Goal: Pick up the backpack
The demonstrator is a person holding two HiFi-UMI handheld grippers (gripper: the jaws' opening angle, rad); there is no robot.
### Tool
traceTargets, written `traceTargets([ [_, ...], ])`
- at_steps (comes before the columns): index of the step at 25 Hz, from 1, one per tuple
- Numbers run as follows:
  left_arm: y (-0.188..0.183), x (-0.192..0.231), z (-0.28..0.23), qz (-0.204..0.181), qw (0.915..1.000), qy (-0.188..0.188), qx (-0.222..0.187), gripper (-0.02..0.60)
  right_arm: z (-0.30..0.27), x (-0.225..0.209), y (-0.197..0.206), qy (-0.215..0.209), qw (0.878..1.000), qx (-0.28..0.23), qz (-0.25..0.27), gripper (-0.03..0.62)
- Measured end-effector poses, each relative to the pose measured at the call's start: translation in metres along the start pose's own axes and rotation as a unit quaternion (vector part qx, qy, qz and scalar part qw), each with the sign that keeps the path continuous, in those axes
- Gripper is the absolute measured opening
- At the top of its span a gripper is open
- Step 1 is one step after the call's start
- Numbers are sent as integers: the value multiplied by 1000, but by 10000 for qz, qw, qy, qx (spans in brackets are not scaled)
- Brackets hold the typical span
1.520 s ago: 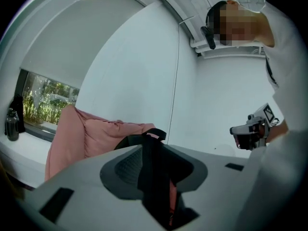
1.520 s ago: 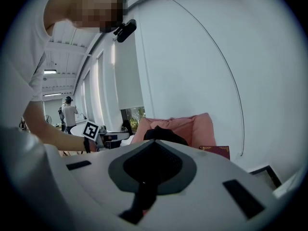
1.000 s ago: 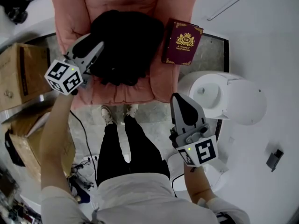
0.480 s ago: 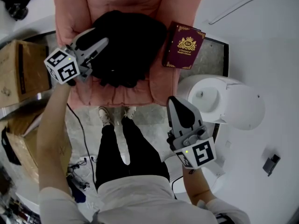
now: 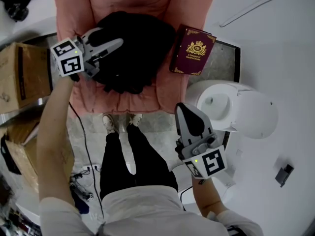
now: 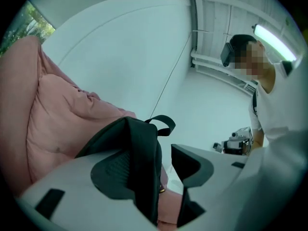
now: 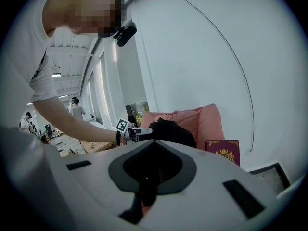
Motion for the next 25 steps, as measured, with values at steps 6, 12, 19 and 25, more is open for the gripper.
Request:
traceTargets([
  [6, -10, -1, -18, 58, 9988, 485, -24, 236, -1, -5, 3, 39, 10000, 30, -61, 20],
  [12, -14, -7, -45, 1, 9926, 1199, 176, 241, -3, -8, 8, 52, 9998, 100, -134, 20],
  [19, -23, -10, -70, 216, 9870, 1592, -39, 244, -7, -16, 8, 5, 9994, 96, -330, 20],
  [25, -37, -18, -69, 184, 9836, 1745, -424, 123, -16, -10, 7, -89, 9992, 104, -366, 20],
])
Point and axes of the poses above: the fingertips, and each gripper's own axes: z backward along the fingers, x to its left, y out of its underside, the point moved 8 cm from there along z, backward along the fingers, and after that the axes turned 10 degrees about x, right-handed, at the moved point
